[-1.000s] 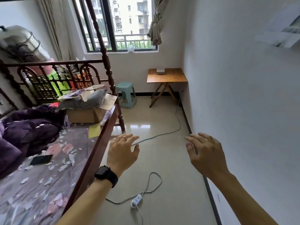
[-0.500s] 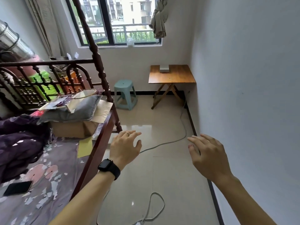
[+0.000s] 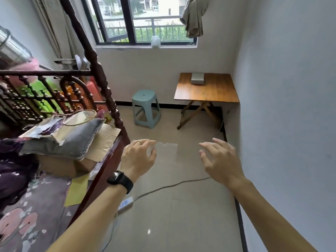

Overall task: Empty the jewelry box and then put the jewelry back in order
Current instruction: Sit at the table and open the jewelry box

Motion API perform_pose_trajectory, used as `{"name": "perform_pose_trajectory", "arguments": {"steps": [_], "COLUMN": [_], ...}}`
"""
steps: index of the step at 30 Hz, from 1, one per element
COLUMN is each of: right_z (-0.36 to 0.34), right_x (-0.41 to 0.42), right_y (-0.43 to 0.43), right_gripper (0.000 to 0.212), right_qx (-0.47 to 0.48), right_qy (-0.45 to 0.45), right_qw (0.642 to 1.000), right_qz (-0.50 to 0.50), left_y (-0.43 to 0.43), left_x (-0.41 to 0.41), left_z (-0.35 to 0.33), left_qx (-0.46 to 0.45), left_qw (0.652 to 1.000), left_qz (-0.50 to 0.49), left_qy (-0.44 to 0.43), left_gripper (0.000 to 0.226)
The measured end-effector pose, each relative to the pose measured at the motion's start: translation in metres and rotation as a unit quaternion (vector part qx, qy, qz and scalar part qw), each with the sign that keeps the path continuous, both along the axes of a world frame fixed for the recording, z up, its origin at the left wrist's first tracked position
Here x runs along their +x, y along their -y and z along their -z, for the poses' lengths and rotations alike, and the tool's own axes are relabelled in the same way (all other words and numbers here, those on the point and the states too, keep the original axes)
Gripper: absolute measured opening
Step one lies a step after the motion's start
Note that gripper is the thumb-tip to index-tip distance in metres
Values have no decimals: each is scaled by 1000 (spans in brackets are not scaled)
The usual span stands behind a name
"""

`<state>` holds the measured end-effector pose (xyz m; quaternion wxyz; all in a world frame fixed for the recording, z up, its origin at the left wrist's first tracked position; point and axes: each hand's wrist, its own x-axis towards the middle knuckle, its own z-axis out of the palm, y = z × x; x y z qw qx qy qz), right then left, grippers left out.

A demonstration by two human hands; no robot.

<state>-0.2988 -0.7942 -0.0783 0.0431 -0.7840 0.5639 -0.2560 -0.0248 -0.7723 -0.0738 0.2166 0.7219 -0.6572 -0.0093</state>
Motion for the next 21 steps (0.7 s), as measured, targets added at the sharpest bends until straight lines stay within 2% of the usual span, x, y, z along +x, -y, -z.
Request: {"name": "perform_pose_trajectory", "arguments": {"steps": [10, 21], "right_z": [-3, -17], "right_x": [44, 107], "right_y": [231, 466], "right_gripper": [28, 31], "right_qx": [-12, 6], "right_qy": [-6, -9], "right_qw": [999, 1000], "right_qz": [-36, -11], "left_y": [210, 469], "left_x": [41, 124], "left_z": [8, -11], "left_qx": [13, -13], "left_qw": [999, 999], "left_qz": [-44, -52], "left_qy": [-4, -11], "left_gripper": [33, 35]}}
